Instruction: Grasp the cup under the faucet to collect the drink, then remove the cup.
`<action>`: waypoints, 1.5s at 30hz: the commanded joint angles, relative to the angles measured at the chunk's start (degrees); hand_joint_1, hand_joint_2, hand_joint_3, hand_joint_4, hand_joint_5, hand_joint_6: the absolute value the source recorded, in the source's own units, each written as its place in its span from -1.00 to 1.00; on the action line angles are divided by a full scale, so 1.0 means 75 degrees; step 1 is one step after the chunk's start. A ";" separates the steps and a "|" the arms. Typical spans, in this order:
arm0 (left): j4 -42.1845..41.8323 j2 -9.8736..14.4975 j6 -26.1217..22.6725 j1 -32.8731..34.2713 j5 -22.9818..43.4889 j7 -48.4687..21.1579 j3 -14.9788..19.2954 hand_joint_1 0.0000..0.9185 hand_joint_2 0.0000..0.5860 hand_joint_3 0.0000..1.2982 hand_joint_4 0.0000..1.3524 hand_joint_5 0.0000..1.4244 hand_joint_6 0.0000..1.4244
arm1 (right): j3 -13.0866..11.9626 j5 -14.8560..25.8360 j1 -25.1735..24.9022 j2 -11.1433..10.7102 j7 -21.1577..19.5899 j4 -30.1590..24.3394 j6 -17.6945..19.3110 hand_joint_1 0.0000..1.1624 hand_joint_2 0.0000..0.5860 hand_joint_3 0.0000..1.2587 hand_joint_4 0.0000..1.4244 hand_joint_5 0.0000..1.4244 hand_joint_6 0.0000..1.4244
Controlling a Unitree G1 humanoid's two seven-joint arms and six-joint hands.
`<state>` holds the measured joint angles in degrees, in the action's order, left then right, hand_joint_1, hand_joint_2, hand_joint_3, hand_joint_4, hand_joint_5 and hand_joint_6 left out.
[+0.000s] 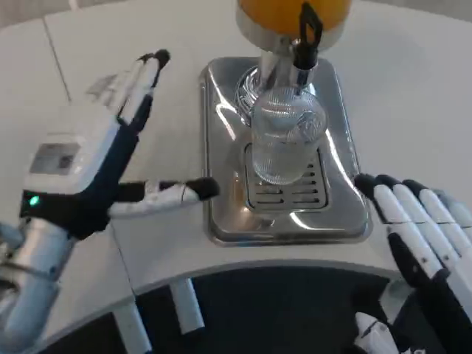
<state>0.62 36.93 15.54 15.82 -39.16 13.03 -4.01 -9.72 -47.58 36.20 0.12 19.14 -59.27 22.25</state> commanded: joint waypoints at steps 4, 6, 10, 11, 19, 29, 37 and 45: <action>-0.2082 0.0503 -0.0521 -0.1881 -0.0777 -0.0895 0.0735 -1.00 -1.00 -1.00 -1.00 -1.00 -0.97 | 0.0371 0.0099 -0.0215 0.0242 -0.0018 -0.0097 -0.0277 -0.66 0.97 -1.00 -1.00 -1.00 -1.00; -0.2504 0.0477 -0.0595 -0.2469 -0.0981 -0.0926 0.0973 -1.00 -1.00 -1.00 -1.00 -1.00 -0.97 | 0.0431 0.0176 -0.0309 0.0355 0.0027 -0.0097 -0.0421 -0.66 0.97 -1.00 -1.00 -1.00 -1.00; -0.3093 0.0191 -0.0786 -0.3299 -0.1626 -0.0687 0.1177 -1.00 -1.00 -1.00 -1.00 -1.00 -0.99 | 0.0484 0.0381 -0.0420 0.0552 0.0070 -0.0097 -0.0622 -0.66 0.97 -1.00 -1.00 -1.00 -1.00; -0.3227 0.0068 -0.0851 -0.3482 -0.1855 -0.0545 0.1177 -1.00 -1.00 -1.00 -1.00 -1.00 -0.99 | 0.0505 0.0473 -0.0469 0.0646 0.0095 -0.0097 -0.0723 -0.66 0.97 -1.00 -1.00 -1.00 -1.00; -0.3628 -0.0641 -0.0749 -0.4526 -0.2628 -0.0106 0.0800 -0.98 -0.97 -1.00 -1.00 -1.00 -1.00 | 0.0881 0.0686 -0.1451 0.1219 0.0398 -0.0097 -0.2025 -0.66 0.97 -1.00 -1.00 -1.00 -1.00; -0.3735 -0.0863 -0.0562 -0.4797 -0.2515 -0.0149 0.0739 -0.97 -0.95 -1.00 -1.00 -1.00 -1.00 | 0.0955 0.0972 -0.3885 0.0979 0.0444 -0.0097 -0.4643 -0.66 0.87 -1.00 -1.00 -1.00 -1.00; -0.3750 -0.0951 -0.0485 -0.4819 -0.2487 -0.0180 0.0745 -0.97 -0.94 -1.00 -1.00 -1.00 -0.99 | 0.0495 0.1015 -0.5394 0.0611 0.0839 -0.0097 -0.5629 -0.66 0.82 -1.00 -1.00 -1.00 -1.00; -0.3759 -0.0978 -0.0489 -0.4860 -0.2499 -0.0253 0.0703 -0.97 -0.94 -1.00 -1.00 -1.00 -0.99 | 0.0533 0.0864 -0.5615 0.0703 0.0924 -0.0097 -0.5670 -0.67 0.76 -1.00 -1.00 -1.00 -1.00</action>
<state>-26.70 30.07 11.36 -19.87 -57.96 11.64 1.68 -5.24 -40.89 -5.20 4.03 25.90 -59.24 -19.67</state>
